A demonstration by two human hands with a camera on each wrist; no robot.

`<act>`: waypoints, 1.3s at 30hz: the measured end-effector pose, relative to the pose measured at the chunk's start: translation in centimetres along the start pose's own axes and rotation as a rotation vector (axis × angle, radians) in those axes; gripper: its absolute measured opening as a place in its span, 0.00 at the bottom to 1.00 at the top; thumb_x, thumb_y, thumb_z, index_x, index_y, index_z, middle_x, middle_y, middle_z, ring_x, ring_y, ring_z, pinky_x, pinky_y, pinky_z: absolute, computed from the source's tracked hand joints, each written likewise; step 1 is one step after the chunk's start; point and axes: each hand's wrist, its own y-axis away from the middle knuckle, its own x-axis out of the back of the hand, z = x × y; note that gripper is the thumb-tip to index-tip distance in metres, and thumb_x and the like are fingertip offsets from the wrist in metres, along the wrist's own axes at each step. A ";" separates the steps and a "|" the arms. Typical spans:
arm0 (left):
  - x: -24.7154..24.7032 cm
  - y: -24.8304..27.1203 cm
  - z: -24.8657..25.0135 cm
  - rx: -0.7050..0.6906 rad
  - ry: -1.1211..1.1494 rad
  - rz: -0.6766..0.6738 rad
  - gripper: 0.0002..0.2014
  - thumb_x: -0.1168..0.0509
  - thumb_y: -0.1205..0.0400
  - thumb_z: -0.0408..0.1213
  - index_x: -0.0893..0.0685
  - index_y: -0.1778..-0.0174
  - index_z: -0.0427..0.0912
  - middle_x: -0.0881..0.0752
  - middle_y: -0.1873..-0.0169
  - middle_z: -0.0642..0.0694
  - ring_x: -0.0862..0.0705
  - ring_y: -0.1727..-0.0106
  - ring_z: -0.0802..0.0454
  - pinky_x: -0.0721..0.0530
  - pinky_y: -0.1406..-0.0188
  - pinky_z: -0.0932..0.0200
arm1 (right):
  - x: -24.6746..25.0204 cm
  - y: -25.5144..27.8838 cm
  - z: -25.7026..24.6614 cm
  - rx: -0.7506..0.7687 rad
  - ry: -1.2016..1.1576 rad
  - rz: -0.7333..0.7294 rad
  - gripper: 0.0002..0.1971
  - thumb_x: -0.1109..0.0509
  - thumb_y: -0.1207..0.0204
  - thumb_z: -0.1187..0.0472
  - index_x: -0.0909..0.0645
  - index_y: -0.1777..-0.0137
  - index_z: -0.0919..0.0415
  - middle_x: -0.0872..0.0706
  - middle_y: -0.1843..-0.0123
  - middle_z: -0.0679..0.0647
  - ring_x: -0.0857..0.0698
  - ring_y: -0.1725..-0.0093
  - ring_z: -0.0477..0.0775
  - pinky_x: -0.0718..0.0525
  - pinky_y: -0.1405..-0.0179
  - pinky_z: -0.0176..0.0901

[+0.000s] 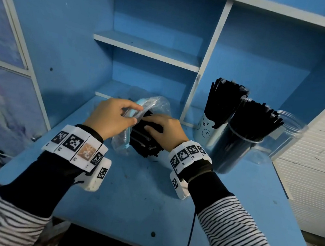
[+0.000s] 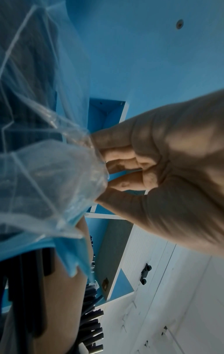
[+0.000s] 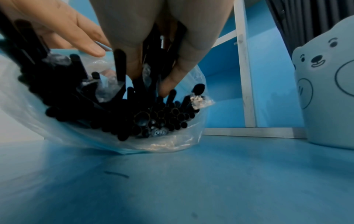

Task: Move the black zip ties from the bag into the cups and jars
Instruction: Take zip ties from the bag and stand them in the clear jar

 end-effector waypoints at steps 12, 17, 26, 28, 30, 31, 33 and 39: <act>-0.2 0.3 -0.3 0.019 0.008 -0.031 0.17 0.27 0.23 0.36 0.14 0.42 0.60 0.16 0.36 0.53 0.19 0.35 0.51 0.22 0.32 0.47 | 1.6 1.0 -0.6 -0.040 -0.023 0.065 0.14 0.29 0.22 0.67 0.13 0.38 0.58 0.13 0.36 0.54 0.18 0.34 0.50 0.39 0.43 0.07; -0.2 0.7 -0.6 -0.009 -0.002 -0.031 0.17 0.28 0.23 0.36 0.14 0.41 0.59 0.17 0.34 0.51 0.20 0.33 0.50 0.23 0.31 0.48 | 4.4 2.8 -1.1 -0.105 -0.087 0.018 0.13 0.29 0.22 0.64 0.13 0.39 0.54 0.13 0.37 0.47 0.18 0.38 0.39 0.30 0.37 0.17; -2.1 1.9 2.9 -0.373 -0.103 0.161 0.19 0.24 0.29 0.33 0.16 0.43 0.50 0.19 0.42 0.53 0.24 0.42 0.63 0.36 0.42 0.84 | 10.1 6.5 -1.8 -0.150 -0.060 -0.041 0.12 0.27 0.23 0.63 0.12 0.41 0.51 0.13 0.56 0.36 0.19 0.66 0.25 0.26 0.65 0.17; -3.4 2.1 4.4 -0.460 -0.133 0.024 0.24 0.22 0.30 0.37 0.18 0.38 0.50 0.20 0.39 0.55 0.23 0.38 0.62 0.37 0.39 0.81 | 11.1 7.1 -2.1 -0.143 -0.037 -0.044 0.12 0.27 0.23 0.64 0.11 0.41 0.52 0.17 0.60 0.32 0.20 0.67 0.24 0.27 0.65 0.17; -4.8 1.9 5.5 -0.515 -0.241 -0.079 0.30 0.21 0.32 0.42 0.20 0.34 0.53 0.20 0.37 0.55 0.24 0.36 0.58 0.39 0.40 0.80 | 11.9 7.7 -2.5 -0.132 -0.014 -0.052 0.12 0.26 0.24 0.64 0.11 0.42 0.51 0.15 0.60 0.35 0.19 0.66 0.28 0.26 0.63 0.19; -5.5 1.7 6.0 -0.536 -0.298 -0.111 0.32 0.21 0.32 0.44 0.22 0.32 0.55 0.20 0.36 0.56 0.24 0.36 0.58 0.40 0.41 0.79 | 12.1 7.9 -2.6 -0.127 -0.004 -0.054 0.13 0.25 0.25 0.63 0.11 0.42 0.50 0.13 0.59 0.38 0.17 0.64 0.31 0.25 0.61 0.20; -6.7 1.1 6.9 -0.551 -0.354 -0.201 0.33 0.22 0.33 0.46 0.24 0.31 0.57 0.19 0.37 0.58 0.23 0.37 0.57 0.35 0.39 0.70 | 12.7 8.5 -2.8 -0.123 -0.004 -0.057 0.13 0.25 0.25 0.63 0.11 0.43 0.49 0.10 0.56 0.43 0.15 0.61 0.35 0.23 0.57 0.22; -8.7 -0.2 8.0 -0.443 -0.486 -0.330 0.09 0.28 0.27 0.43 0.22 0.57 0.56 0.16 0.65 0.54 0.15 0.58 0.48 0.24 0.65 0.58 | 14.3 10.2 -3.4 -0.136 0.046 -0.096 0.13 0.25 0.25 0.62 0.11 0.43 0.47 0.09 0.52 0.43 0.15 0.57 0.35 0.21 0.56 0.23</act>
